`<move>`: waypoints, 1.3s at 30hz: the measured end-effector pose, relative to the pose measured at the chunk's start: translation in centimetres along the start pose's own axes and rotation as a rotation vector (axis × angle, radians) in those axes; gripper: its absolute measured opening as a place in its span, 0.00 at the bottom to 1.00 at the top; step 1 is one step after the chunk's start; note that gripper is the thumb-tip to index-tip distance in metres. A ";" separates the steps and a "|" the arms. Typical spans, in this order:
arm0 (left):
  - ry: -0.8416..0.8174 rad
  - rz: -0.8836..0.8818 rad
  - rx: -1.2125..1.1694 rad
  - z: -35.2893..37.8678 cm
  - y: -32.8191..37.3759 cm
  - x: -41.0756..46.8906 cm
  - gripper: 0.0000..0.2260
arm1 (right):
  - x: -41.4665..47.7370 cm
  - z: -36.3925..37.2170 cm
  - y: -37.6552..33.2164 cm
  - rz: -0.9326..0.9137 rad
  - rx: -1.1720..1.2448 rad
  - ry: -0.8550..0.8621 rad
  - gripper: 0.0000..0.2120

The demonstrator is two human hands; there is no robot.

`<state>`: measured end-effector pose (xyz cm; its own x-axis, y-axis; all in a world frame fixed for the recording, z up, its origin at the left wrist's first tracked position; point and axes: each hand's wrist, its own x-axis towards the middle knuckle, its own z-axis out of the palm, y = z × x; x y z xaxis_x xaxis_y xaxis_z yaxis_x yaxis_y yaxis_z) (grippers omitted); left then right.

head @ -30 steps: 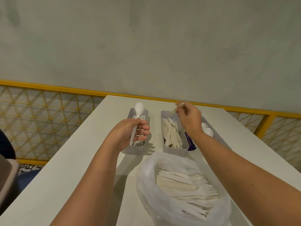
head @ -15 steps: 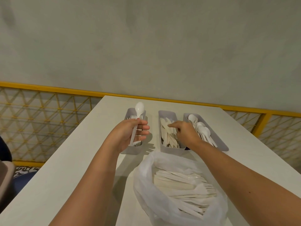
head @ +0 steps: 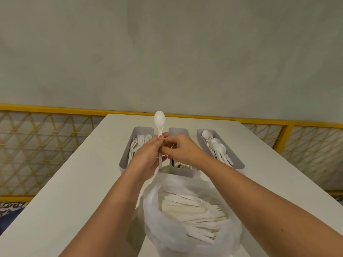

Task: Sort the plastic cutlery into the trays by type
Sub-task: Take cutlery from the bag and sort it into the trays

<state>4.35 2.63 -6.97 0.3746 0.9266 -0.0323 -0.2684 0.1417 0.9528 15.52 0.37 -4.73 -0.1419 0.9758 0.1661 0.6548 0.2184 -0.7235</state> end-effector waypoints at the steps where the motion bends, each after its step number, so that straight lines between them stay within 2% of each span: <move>1: -0.019 0.004 -0.006 0.7 -0.2 -0.1 0.14 | -0.2 -0.2 0.1 0.002 0.009 0.016 0.10; 6: -0.052 0.037 0.163 4.4 0.2 0.2 0.13 | -1.4 -2.6 1.1 0.043 -0.021 0.128 0.10; 10: -0.046 0.026 0.346 6.9 0.5 1.6 0.13 | -2.1 -5.4 2.6 0.145 0.012 0.249 0.08; 17: -0.060 0.088 0.811 10.5 -1.9 3.4 0.09 | -2.7 -10.8 7.7 0.328 -0.099 0.464 0.08; 21: -0.122 0.139 1.056 12.4 -3.4 4.3 0.17 | -2.5 -11.7 10.5 0.442 -0.108 0.511 0.08; 24: -0.195 0.101 1.190 13.2 -4.3 5.1 0.18 | -2.4 -11.3 11.7 0.509 -0.205 0.468 0.06; 29: -0.280 0.052 1.280 13.4 -5.7 5.6 0.16 | -1.9 -10.5 12.9 0.578 -0.444 0.281 0.12; 35: -0.278 0.064 1.346 13.1 -6.6 5.9 0.18 | -1.6 -9.6 13.1 0.607 -0.676 0.158 0.16; 39: -0.282 0.085 1.361 13.0 -6.5 5.7 0.18 | -1.9 -9.3 13.2 0.563 -0.791 0.109 0.21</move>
<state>19.75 2.45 -9.41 0.6089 0.7914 -0.0536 0.7042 -0.5082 0.4958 31.31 1.37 -8.34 0.3876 0.9215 0.0240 0.9205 -0.3855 -0.0640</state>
